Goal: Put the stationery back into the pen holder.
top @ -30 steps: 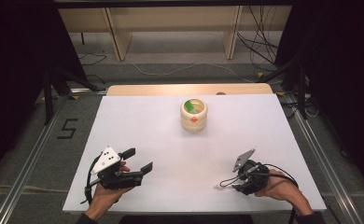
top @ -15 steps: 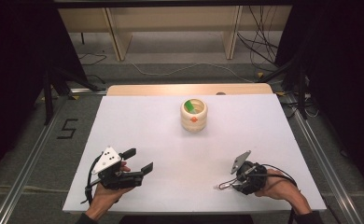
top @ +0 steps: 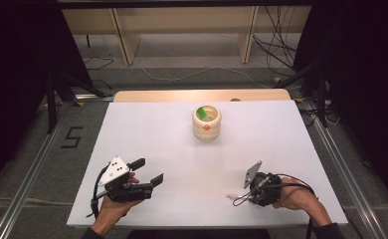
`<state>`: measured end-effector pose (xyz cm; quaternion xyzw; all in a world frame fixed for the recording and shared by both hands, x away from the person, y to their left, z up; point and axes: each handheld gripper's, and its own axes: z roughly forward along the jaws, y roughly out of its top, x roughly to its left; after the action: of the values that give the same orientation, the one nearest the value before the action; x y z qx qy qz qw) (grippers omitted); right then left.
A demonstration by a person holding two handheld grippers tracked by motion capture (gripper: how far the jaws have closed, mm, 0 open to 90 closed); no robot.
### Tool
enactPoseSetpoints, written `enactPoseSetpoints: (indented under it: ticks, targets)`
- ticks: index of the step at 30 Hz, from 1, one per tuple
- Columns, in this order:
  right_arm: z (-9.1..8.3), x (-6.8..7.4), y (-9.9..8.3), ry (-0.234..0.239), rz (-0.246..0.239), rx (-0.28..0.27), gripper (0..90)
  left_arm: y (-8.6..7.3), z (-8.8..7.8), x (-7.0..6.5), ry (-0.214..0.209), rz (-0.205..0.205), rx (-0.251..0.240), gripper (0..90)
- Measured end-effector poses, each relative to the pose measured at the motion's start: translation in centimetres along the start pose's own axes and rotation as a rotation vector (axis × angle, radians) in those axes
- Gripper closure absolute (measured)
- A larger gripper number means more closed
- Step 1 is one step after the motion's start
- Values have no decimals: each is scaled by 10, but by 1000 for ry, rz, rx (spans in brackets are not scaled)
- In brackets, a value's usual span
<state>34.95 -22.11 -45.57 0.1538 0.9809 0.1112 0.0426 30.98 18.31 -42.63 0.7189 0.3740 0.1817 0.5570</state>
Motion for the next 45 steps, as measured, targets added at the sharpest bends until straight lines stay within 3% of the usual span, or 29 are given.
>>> enactPoseSetpoints:
  ticks: [7, 12, 21, 28, 33, 34, 38, 41, 43, 45]
  targets:
    - [-1, 2, 2, 0, -24, 23, 796, 0, 0, 0, -1, -1, 0, 151]
    - [-3, 3, 4, -2, -33, -6, 798, 0, 0, 0, 0, 5, 4, 151]
    - [-11, 5, 9, -82, -33, -51, 800, 0, 0, 1, 2, 0, 5, 151]
    - [-15, 14, 21, -160, -67, -134, 799, 0, 0, 2, 0, -11, 7, 151]
    - [-16, 21, 32, -243, -134, -190, 799, 0, 0, 3, 1, -11, 9, 151]
    - [-16, 25, 36, -286, -152, -211, 799, 0, 0, 2, 2, -14, 7, 151]
    - [-16, 30, 42, -335, -198, -247, 799, 0, 0, 3, 1, -13, 11, 151]
    - [-15, 37, 47, -377, -245, -265, 799, 0, 1, 2, 0, -16, 10, 151]
    - [-14, 42, 51, -413, -309, -266, 799, 1, 1, 3, -2, -18, 14, 151]
    - [-11, 46, 54, -443, -331, -272, 799, 1, 1, 3, -3, -20, 19, 151]
